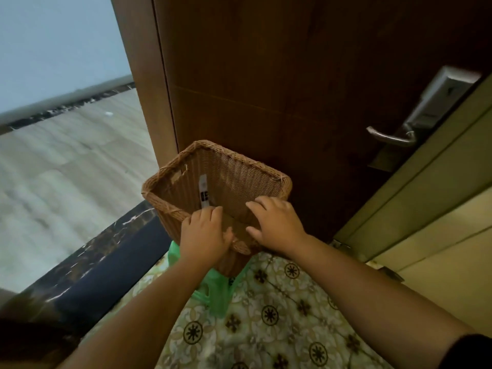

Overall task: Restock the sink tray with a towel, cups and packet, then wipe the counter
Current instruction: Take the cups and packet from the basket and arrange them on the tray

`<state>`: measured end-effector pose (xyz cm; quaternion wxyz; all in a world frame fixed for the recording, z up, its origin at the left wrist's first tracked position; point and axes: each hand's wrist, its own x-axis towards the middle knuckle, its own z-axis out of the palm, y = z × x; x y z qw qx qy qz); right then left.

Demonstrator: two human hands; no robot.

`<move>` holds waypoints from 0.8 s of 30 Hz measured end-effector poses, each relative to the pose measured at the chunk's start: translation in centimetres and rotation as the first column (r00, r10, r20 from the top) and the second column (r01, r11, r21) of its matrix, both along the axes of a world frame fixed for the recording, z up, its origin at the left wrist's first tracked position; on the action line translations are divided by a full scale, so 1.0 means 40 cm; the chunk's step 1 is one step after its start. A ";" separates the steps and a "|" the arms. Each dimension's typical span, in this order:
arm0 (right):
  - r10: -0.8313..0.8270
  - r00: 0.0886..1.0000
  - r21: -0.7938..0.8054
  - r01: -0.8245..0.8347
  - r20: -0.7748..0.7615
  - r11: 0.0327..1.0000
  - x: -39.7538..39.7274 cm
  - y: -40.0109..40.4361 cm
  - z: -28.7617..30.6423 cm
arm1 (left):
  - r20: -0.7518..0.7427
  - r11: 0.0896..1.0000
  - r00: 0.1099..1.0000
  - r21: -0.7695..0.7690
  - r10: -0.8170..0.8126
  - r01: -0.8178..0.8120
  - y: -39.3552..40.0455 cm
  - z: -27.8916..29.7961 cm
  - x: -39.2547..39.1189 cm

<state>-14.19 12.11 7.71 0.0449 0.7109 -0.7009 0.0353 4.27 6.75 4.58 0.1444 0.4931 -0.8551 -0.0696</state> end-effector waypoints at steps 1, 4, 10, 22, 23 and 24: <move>0.002 1.000 0.004 -0.002 0.006 1.000 -0.019 -0.026 -0.003 | 0.010 1.000 1.000 0.009 0.001 -0.001 -0.025 -0.004 -0.016; 0.021 0.999 0.023 -0.021 0.028 0.999 -0.065 -0.111 -0.015 | 0.021 0.998 0.999 0.023 0.049 -0.050 -0.092 -0.011 -0.048; 0.169 0.982 0.071 -0.175 0.082 0.982 -0.131 -0.311 -0.085 | 0.042 0.980 0.981 0.054 0.191 -0.193 -0.192 -0.063 -0.090; 0.360 0.884 0.373 -0.454 0.297 0.809 -0.158 -0.704 -0.394 | -0.055 0.511 0.531 0.372 0.846 -0.775 -0.363 -0.224 -0.290; 0.298 0.892 0.414 -0.426 0.339 0.805 -0.152 -0.721 -0.427 | -0.046 0.452 0.476 0.405 0.878 -0.795 -0.382 -0.249 -0.298; 0.215 0.898 0.454 -0.386 0.384 0.803 -0.147 -0.737 -0.461 | -0.033 0.381 0.411 0.446 0.911 -0.810 -0.399 -0.281 -0.302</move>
